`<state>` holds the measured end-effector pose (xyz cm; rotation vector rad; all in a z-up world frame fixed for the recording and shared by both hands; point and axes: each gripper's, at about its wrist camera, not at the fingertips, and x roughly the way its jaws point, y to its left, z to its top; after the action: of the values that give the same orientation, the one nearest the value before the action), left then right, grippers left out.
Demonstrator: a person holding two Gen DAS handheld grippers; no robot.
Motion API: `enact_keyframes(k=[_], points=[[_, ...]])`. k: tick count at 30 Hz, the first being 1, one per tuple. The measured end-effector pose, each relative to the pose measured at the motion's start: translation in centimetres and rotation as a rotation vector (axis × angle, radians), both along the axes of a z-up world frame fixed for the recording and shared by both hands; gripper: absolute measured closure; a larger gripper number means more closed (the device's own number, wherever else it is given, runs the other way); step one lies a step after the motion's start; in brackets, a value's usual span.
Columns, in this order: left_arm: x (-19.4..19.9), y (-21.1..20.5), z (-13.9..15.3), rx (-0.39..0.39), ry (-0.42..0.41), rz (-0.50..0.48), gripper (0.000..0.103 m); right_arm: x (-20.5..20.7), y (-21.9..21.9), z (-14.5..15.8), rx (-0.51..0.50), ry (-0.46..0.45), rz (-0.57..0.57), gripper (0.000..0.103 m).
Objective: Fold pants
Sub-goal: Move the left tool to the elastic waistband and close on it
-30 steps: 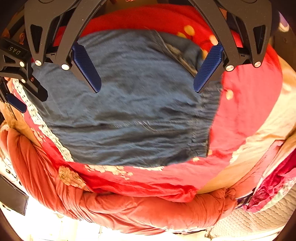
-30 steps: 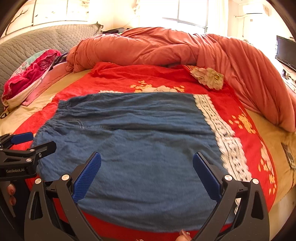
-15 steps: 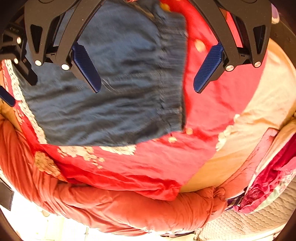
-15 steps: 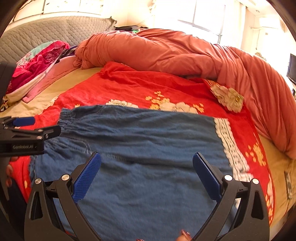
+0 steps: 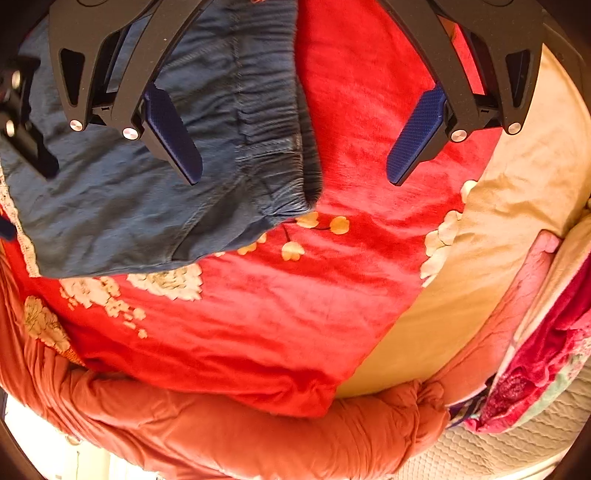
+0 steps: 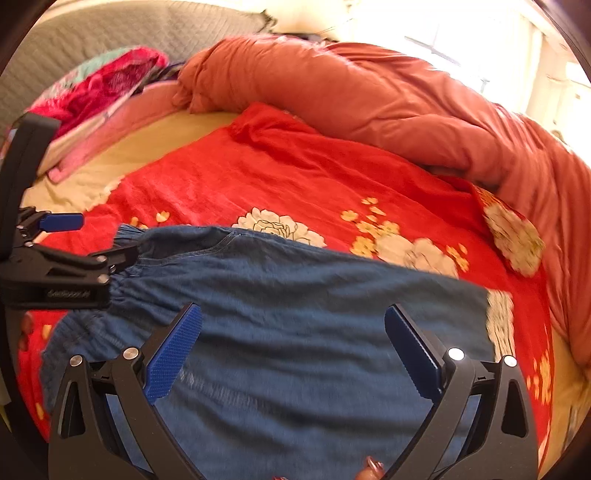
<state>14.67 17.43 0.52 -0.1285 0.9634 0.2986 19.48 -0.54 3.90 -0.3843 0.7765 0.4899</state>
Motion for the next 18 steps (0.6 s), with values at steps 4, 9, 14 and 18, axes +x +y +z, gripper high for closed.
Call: enact_keyframes(k=[4, 9, 14, 18], points=[[0.6, 0.7, -1.0, 0.003, 0.022, -0.011, 0.009, 2.9, 1.8, -1.3, 0.004, 0.073, 0.07, 0.004], [1.2, 1.4, -1.6, 0.01, 0.022, -0.025, 0.009, 6.4, 3.4, -2.8, -0.026, 0.107, 0.12, 0.004], [1.7, 1.7, -2.1, 0.012, 0.018, -0.046, 0.009, 9.1, 4.4, -4.0, -0.068, 0.104, 0.165, 0.004], [2.0, 1.6, -2.1, -0.002, 0.001, -0.068, 0.025, 10.3, 5.1, -4.4, -0.047, 0.141, 0.206, 0.004]])
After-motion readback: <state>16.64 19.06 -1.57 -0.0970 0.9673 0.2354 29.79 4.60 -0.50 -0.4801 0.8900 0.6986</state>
